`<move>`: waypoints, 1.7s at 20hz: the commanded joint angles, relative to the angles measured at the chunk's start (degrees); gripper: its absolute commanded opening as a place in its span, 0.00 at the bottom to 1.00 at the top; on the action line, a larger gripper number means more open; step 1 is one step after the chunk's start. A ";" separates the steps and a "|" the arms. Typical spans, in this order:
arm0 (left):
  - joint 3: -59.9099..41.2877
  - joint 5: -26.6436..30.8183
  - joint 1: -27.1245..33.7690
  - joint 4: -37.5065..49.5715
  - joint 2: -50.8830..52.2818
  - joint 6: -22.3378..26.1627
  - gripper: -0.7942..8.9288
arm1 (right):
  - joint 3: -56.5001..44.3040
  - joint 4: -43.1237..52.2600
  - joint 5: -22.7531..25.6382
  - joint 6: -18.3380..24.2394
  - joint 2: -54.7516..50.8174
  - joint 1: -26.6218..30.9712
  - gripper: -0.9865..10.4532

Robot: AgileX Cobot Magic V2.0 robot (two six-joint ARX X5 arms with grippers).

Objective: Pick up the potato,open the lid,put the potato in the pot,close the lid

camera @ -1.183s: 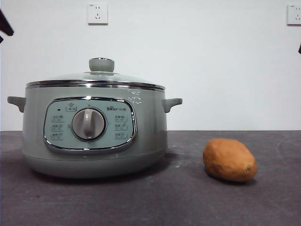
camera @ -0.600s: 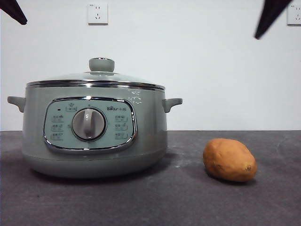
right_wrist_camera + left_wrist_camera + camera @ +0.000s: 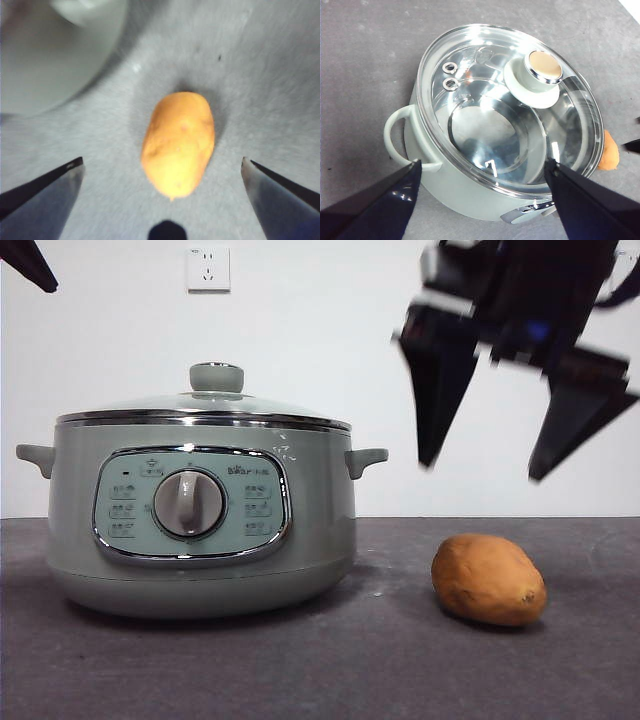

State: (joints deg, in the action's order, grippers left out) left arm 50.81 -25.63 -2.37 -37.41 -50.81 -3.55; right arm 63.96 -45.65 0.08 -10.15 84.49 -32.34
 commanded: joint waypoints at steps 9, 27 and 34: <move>0.28 0.13 0.09 0.48 0.09 0.59 0.51 | 0.07 5.40 0.33 -2.99 14.75 0.07 0.42; 4.00 0.35 -7.45 10.40 -5.60 -2.69 0.51 | 0.07 -6.38 1.81 -2.84 -5.01 0.07 0.08; 15.78 9.44 -17.51 11.47 -21.11 -1.27 0.51 | 0.07 -9.14 3.48 -2.84 -10.82 0.13 0.09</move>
State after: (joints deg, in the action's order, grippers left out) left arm 66.83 -16.14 -19.81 -25.93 -71.70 -5.52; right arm 63.99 -54.85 3.25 -12.86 73.63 -32.25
